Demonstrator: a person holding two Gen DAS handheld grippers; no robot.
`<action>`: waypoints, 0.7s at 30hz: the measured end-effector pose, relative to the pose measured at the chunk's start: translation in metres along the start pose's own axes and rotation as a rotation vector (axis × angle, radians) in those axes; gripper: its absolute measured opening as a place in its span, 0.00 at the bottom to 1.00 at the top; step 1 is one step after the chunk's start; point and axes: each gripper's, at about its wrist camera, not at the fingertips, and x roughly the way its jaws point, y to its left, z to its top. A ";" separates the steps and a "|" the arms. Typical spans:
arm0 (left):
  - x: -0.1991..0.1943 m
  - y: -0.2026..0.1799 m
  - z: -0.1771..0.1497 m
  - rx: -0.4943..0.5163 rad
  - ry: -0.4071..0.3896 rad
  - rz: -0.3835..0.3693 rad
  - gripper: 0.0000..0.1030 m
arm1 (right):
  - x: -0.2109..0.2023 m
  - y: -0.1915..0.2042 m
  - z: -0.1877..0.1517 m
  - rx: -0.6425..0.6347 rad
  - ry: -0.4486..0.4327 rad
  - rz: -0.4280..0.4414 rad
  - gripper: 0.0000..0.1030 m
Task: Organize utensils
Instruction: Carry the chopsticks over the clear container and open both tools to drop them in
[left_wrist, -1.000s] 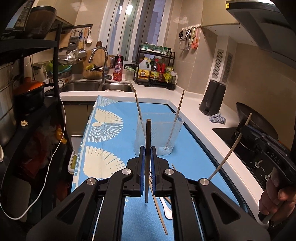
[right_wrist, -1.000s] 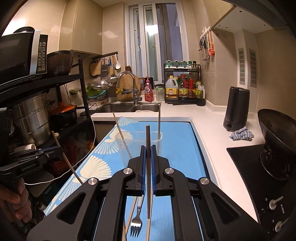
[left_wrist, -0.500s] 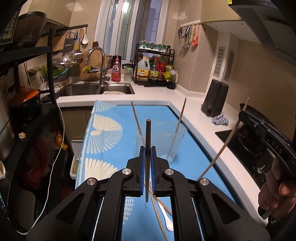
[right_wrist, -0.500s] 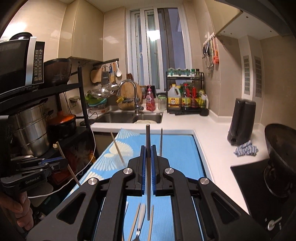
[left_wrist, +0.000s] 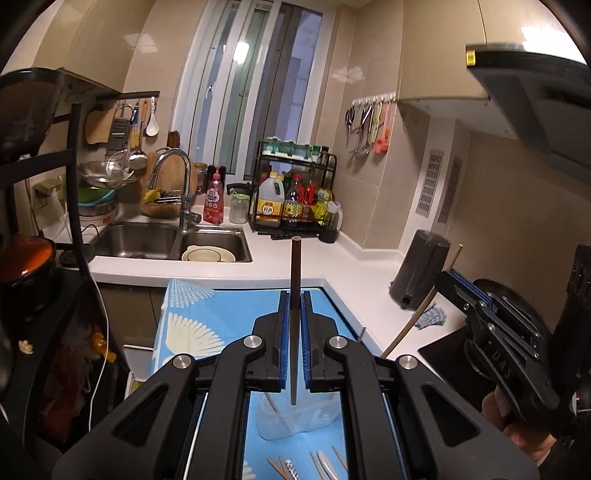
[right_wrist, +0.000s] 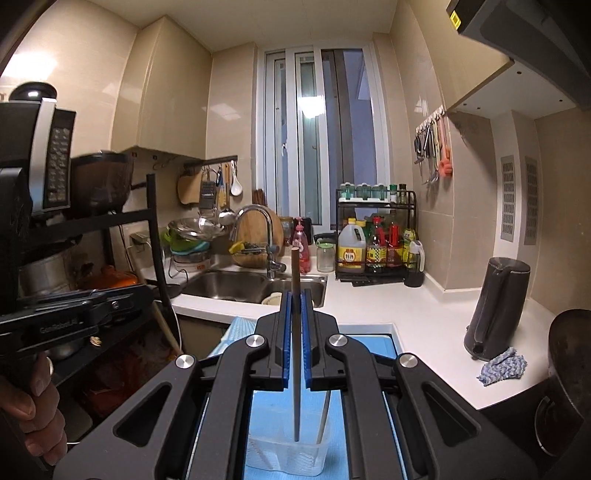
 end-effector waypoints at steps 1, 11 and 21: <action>0.014 0.000 -0.002 0.004 0.027 -0.013 0.06 | 0.008 0.000 -0.005 0.002 0.008 0.004 0.05; 0.102 0.003 -0.048 0.030 0.187 0.002 0.06 | 0.066 -0.008 -0.065 -0.007 0.144 0.002 0.05; 0.113 0.012 -0.059 0.004 0.210 0.003 0.30 | 0.069 0.001 -0.090 -0.037 0.216 0.005 0.21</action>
